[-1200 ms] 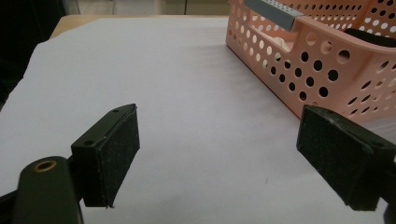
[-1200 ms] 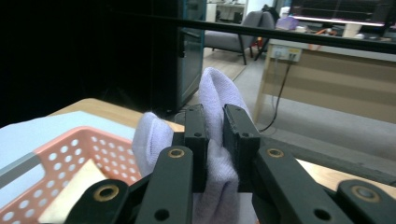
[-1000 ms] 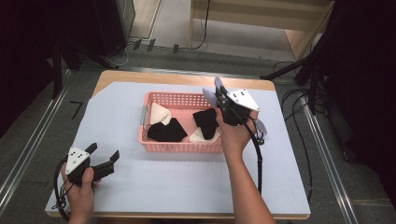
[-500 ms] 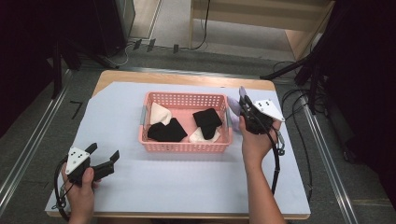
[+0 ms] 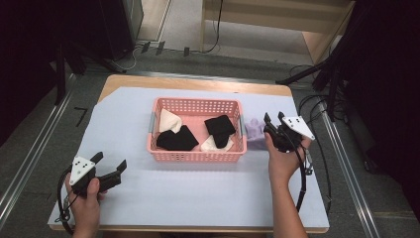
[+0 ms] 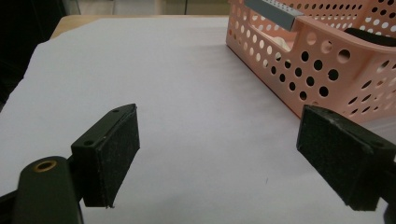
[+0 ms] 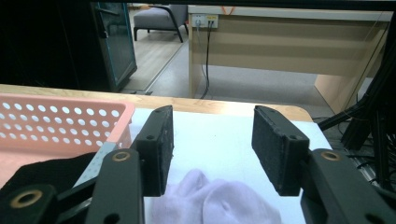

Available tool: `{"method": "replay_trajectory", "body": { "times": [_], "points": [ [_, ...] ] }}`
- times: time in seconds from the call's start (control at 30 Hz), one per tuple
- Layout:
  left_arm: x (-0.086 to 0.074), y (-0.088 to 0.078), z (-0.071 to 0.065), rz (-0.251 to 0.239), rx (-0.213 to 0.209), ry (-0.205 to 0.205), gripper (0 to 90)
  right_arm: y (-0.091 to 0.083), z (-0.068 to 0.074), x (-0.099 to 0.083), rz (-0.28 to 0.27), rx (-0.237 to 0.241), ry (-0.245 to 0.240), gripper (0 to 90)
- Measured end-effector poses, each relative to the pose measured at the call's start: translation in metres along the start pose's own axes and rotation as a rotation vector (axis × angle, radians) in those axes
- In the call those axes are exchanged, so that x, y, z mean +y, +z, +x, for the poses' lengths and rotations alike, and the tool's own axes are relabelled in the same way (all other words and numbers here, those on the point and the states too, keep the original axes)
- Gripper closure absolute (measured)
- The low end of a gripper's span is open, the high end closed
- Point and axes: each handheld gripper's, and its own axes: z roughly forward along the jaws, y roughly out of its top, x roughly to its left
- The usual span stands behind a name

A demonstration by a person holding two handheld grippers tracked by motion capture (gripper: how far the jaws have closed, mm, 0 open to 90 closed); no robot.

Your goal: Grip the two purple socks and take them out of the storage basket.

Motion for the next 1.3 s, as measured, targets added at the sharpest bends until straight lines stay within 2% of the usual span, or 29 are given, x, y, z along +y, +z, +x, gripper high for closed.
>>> {"method": "replay_trajectory", "body": {
  "times": [0.43,0.57,0.7,0.77,0.9,1.0,1.3],
  "points": [
    [0.0,0.0,0.0,0.001,0.006,0.0,14.3,-0.042,-0.026,-0.022,-0.003,0.006,0.038,41.8],
    [0.0,0.0,-0.001,-0.002,0.005,0.001,14.3,-0.054,-0.033,-0.031,-0.015,0.035,0.039,35.7],
    [0.0,0.0,-0.001,-0.001,0.006,0.001,14.3,-0.065,-0.038,-0.039,0.018,0.009,0.032,28.8],
    [0.0,0.0,-0.001,-0.002,0.007,0.001,14.3,-0.071,-0.041,-0.042,0.051,-0.003,0.067,26.1],
    [0.0,0.0,-0.001,-0.002,0.005,0.005,14.3,-0.082,-0.045,-0.049,0.059,0.009,0.08,26.4],
    [0.0,0.0,-0.001,-0.002,0.004,0.005,14.3,-0.089,-0.048,-0.056,0.064,0.008,0.063,26.3],
    [0.0,0.0,-0.001,-0.001,0.005,0.006,14.3,-0.112,-0.065,-0.077,0.083,-0.01,0.07,27.2]
  ]
}}
